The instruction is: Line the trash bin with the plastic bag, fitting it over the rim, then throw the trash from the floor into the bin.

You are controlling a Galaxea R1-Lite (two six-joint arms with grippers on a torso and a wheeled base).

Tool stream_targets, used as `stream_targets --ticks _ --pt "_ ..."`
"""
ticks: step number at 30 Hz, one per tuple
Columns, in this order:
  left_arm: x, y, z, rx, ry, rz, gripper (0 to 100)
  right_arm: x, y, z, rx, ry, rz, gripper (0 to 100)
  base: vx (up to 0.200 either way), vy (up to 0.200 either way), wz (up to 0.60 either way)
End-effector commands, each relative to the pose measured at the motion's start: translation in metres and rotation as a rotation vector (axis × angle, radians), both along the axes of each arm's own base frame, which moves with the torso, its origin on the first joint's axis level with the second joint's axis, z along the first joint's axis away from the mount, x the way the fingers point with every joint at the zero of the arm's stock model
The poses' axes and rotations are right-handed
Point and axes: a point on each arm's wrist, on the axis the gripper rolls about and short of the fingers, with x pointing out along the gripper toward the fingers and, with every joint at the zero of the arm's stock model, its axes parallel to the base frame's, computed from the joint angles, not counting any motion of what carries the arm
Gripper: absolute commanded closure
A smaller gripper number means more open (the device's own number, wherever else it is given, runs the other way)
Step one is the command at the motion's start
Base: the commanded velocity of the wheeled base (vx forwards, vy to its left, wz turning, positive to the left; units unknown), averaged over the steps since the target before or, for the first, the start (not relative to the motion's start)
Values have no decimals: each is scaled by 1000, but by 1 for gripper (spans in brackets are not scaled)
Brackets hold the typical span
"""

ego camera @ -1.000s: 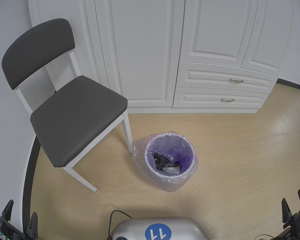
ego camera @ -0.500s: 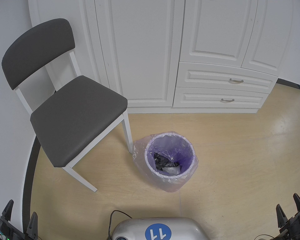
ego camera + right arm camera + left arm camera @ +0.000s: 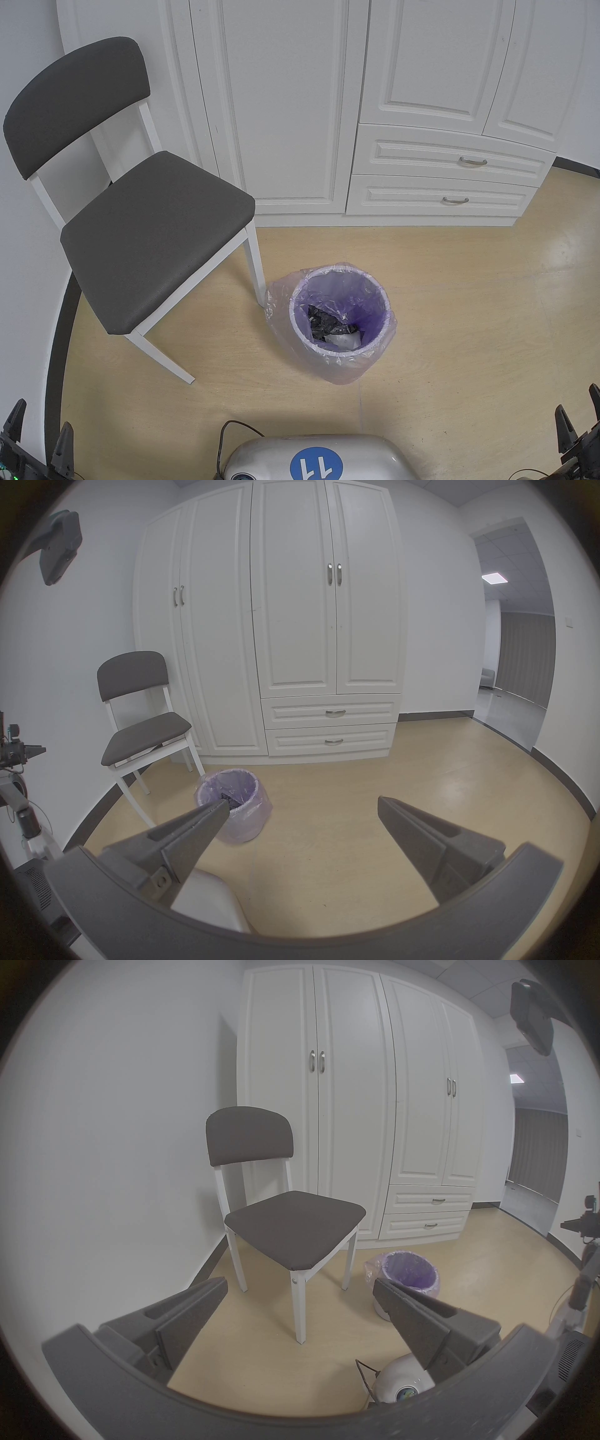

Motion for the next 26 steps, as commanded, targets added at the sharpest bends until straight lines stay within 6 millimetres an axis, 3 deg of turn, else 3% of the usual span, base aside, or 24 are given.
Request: stream_targets --ticks 1,26 --pt "0 0 -5 0 0 1 0 0 0 -5 2 -1 0 0 0 0 0" --pt "0 0 -5 0 0 1 0 0 0 -5 2 1 0 0 0 0 0"
